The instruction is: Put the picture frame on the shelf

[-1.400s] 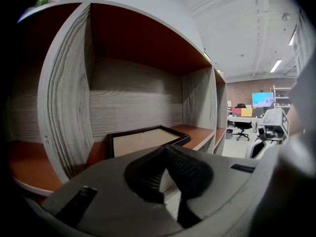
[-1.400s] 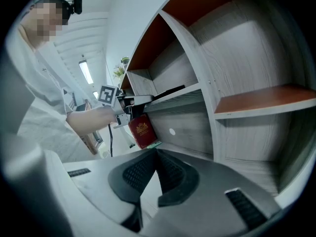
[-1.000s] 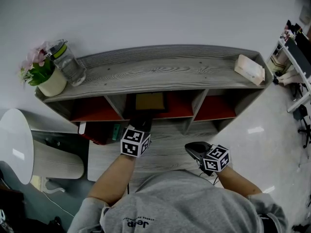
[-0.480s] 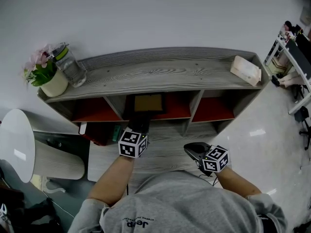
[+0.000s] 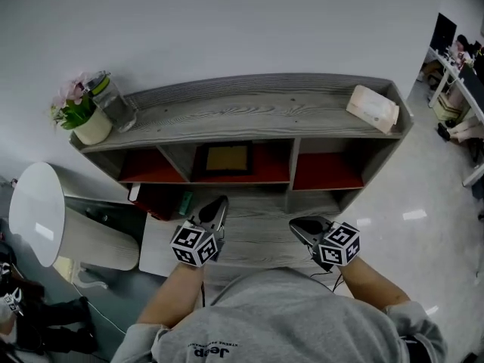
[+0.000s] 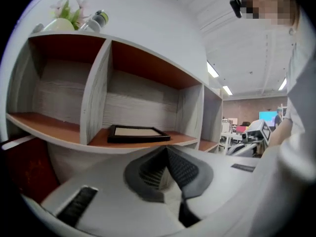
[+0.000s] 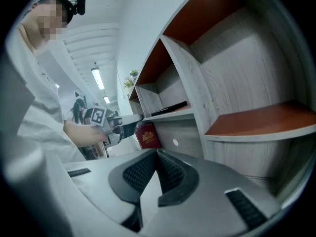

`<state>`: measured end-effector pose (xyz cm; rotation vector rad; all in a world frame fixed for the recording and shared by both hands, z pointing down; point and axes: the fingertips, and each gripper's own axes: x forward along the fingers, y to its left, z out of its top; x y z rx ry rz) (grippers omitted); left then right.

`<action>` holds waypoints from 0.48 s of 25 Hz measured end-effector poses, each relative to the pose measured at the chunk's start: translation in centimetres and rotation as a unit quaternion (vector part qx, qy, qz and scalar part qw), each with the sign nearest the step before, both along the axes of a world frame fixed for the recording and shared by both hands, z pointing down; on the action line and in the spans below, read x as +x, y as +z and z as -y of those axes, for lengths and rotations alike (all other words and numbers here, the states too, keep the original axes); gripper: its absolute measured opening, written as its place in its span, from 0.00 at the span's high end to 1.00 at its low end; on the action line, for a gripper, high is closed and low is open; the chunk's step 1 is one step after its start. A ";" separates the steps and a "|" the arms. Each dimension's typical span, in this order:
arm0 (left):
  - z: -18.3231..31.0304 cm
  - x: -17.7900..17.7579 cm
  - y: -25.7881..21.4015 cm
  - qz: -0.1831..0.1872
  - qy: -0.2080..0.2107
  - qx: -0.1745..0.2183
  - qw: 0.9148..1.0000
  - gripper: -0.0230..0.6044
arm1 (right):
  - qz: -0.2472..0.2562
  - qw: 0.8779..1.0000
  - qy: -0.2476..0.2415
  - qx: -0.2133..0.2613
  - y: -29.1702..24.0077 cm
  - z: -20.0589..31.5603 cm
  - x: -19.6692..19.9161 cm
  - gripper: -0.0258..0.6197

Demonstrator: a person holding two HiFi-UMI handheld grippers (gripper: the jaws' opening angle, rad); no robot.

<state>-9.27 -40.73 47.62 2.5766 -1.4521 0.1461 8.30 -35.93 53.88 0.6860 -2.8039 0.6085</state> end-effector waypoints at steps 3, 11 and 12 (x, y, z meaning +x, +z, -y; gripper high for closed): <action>-2.7 -0.6 1.0 -0.028 -0.015 -0.012 0.999 0.95 | 0.006 1.000 -0.002 -0.002 0.1 0.6 0.8 0.93; -8.2 -4.0 7.4 -0.065 -0.030 -0.089 0.993 0.95 | -0.008 0.999 -0.011 -0.032 3.8 -0.2 -1.1 0.93; -8.5 -4.6 8.0 -0.068 -0.025 -0.095 0.993 0.95 | -0.012 0.999 -0.009 -0.037 4.3 -0.5 -1.7 0.93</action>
